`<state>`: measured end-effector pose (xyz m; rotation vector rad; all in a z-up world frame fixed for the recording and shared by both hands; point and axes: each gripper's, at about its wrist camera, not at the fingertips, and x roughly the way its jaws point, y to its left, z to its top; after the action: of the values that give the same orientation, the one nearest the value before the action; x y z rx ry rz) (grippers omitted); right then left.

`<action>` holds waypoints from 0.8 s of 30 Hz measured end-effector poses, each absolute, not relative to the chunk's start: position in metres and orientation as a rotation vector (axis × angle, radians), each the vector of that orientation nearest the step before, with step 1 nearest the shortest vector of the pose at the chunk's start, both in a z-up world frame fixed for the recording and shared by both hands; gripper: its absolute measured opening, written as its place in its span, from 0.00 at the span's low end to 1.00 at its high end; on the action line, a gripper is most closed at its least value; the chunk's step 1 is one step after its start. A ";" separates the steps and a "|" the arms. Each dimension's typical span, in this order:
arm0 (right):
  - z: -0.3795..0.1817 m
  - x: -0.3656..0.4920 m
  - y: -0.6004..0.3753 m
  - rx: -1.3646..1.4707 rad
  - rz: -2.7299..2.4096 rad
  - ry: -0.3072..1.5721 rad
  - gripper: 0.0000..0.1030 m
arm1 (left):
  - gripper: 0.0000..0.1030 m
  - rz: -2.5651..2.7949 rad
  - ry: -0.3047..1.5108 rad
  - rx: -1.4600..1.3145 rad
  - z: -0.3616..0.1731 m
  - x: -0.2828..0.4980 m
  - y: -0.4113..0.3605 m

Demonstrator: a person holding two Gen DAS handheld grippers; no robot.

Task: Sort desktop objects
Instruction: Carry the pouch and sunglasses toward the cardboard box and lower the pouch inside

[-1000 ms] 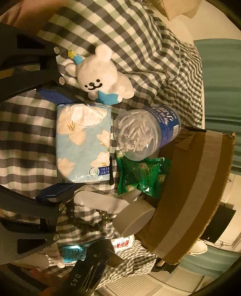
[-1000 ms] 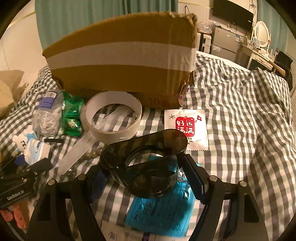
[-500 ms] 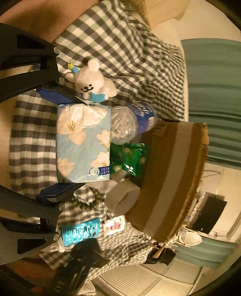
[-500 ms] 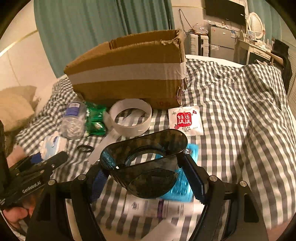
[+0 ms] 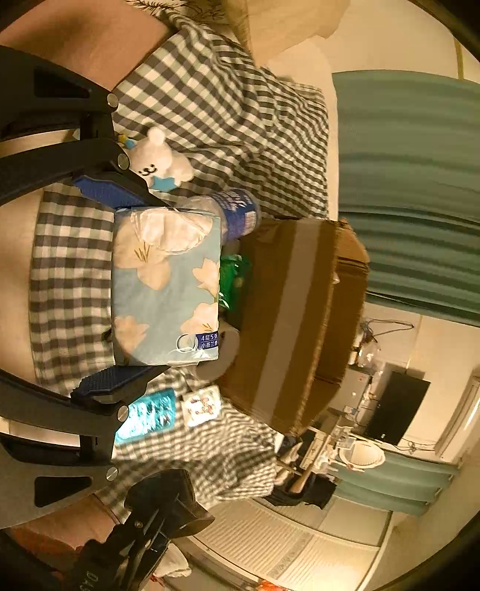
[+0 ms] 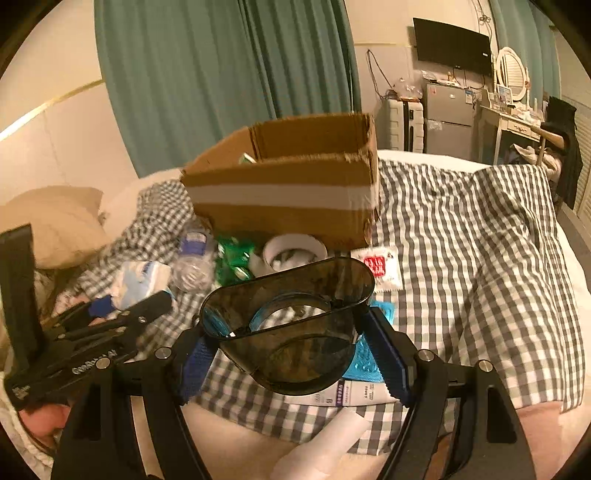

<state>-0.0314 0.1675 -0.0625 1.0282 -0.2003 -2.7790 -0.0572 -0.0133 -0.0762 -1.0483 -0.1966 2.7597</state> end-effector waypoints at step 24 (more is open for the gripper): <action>-0.008 -0.057 0.175 0.865 -2.758 -0.312 0.74 | 0.72 2.712 -0.241 -0.932 0.017 -0.098 -0.006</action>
<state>-0.0568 0.1751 -0.0075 0.8648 -0.3123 -2.7581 -0.0981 -0.0058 0.0167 -0.9318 -0.2413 2.7115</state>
